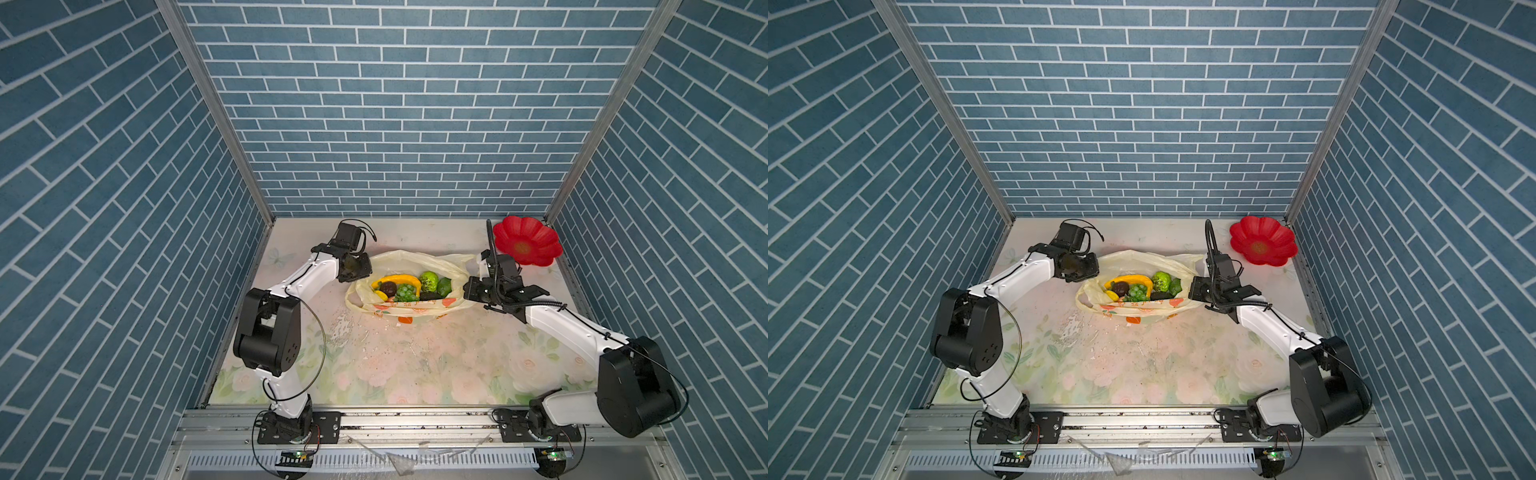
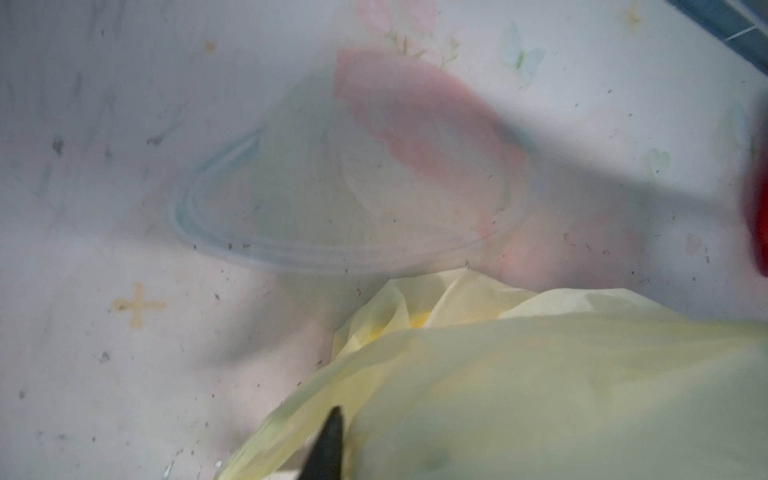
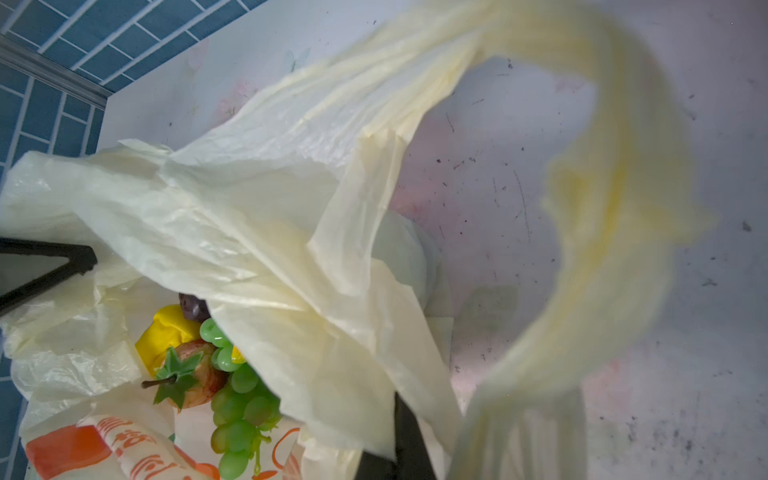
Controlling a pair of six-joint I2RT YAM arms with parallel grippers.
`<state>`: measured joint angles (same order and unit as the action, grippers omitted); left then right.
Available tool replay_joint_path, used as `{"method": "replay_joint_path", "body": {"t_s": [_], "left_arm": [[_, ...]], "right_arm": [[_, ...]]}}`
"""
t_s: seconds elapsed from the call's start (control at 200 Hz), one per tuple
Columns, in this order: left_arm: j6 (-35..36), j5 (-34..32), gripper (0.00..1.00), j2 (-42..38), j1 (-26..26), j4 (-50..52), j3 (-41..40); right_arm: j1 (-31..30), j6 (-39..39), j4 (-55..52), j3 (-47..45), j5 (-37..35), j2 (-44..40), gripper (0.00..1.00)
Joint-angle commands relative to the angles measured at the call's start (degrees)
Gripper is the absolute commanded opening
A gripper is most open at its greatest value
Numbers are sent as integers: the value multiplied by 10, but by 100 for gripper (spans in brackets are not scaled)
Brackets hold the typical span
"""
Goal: Take fruits out of the plastic bag
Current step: Spread open the plastic bag at the center of the table.
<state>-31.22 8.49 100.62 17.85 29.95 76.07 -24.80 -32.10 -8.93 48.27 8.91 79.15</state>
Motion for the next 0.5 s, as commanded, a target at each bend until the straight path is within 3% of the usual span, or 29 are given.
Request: {"method": "replay_joint_path", "body": {"t_s": [0.0,0.075,0.185,0.4,0.495], "left_arm": [[11,-50,68,-40,30,33,-9],[4,-81,84,-85,47,40,-35],[-14,-111,93,-146,67,42,-83],[-46,-75,95,-179,76,-2,-176],[-51,-38,88,-165,72,-46,-208]], "right_arm": [[1,-2,15,10,19,-1,0],[0,-7,17,3,19,-6,0],[-4,-12,20,-5,20,-5,0],[-11,-42,58,-19,42,-3,0],[-10,-62,83,-27,62,5,0]]}}
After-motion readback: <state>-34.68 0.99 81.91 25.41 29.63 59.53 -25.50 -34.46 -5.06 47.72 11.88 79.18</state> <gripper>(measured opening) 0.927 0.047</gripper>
